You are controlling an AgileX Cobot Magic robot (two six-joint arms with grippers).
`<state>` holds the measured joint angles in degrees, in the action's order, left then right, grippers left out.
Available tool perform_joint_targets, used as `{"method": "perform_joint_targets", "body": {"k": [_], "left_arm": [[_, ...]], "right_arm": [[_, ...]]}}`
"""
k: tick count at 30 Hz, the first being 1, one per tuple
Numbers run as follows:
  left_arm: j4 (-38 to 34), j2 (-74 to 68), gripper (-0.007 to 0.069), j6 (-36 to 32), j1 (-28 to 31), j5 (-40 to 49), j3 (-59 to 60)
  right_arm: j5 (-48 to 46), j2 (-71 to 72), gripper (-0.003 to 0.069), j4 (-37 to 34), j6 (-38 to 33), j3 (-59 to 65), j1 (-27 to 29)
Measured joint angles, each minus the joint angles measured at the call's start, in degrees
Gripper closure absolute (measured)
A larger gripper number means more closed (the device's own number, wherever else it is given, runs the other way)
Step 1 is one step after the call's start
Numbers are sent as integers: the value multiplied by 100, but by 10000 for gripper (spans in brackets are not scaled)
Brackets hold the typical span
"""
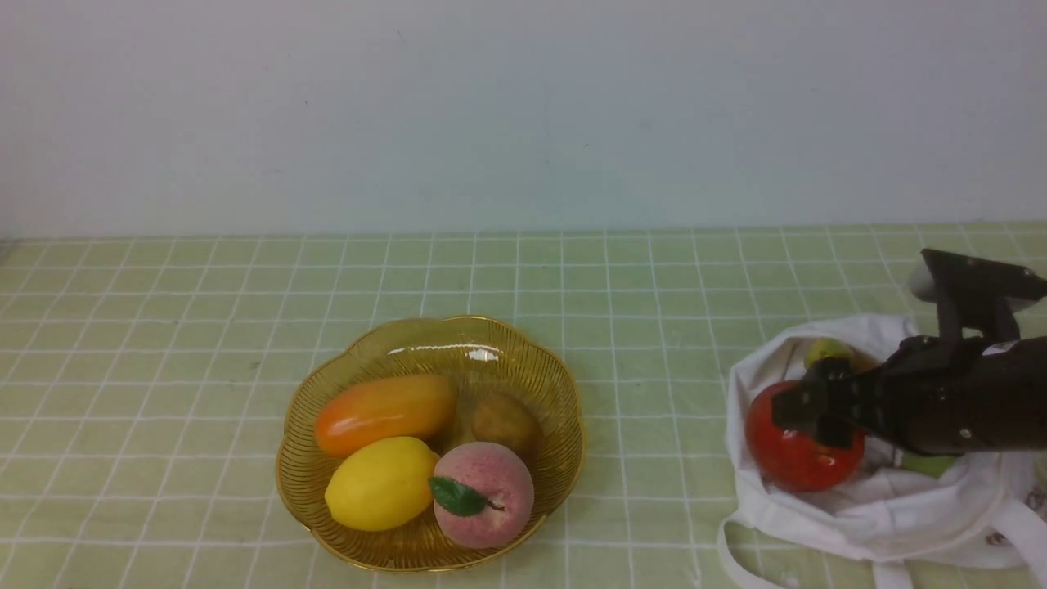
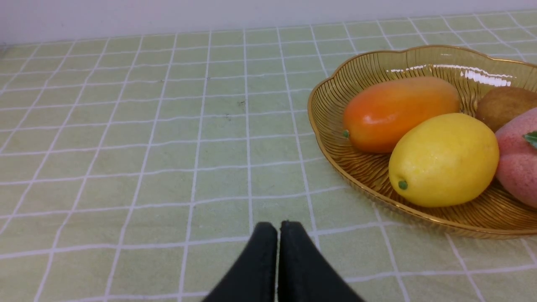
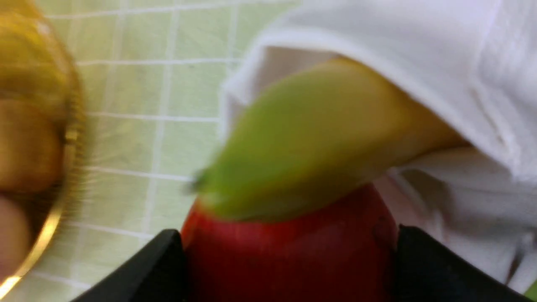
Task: Take the fruit out of the bag on the green coffee tablecloth and place them on the plate.
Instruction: 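Move the fruit from the bag and place it onto the plate with the right gripper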
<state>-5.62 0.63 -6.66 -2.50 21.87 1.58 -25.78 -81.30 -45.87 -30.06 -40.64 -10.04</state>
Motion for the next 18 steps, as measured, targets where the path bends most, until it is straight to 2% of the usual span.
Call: {"method": "perform_joint_targets", "body": {"k": [5, 10, 11, 12, 14, 18], "left_arm": [[0, 0, 632, 0, 0, 0, 0], [0, 0, 632, 0, 0, 0, 0], [0, 0, 632, 0, 0, 0, 0], [0, 0, 632, 0, 0, 0, 0], [0, 0, 632, 0, 0, 0, 0], [0, 0, 632, 0, 0, 0, 0]], "right_arm": [[-321, 771, 79, -692, -307, 0, -2], [-810, 950, 79, -1996, -1663, -458, -307], [-825, 941, 79, -2055, -1716, -513, -362], [-868, 886, 79, -2473, -2111, -761, -615], [-792, 676, 79, -2850, -2654, -1164, -1030], [-428, -48, 79, -2933, -3171, -1926, -1733]]}}
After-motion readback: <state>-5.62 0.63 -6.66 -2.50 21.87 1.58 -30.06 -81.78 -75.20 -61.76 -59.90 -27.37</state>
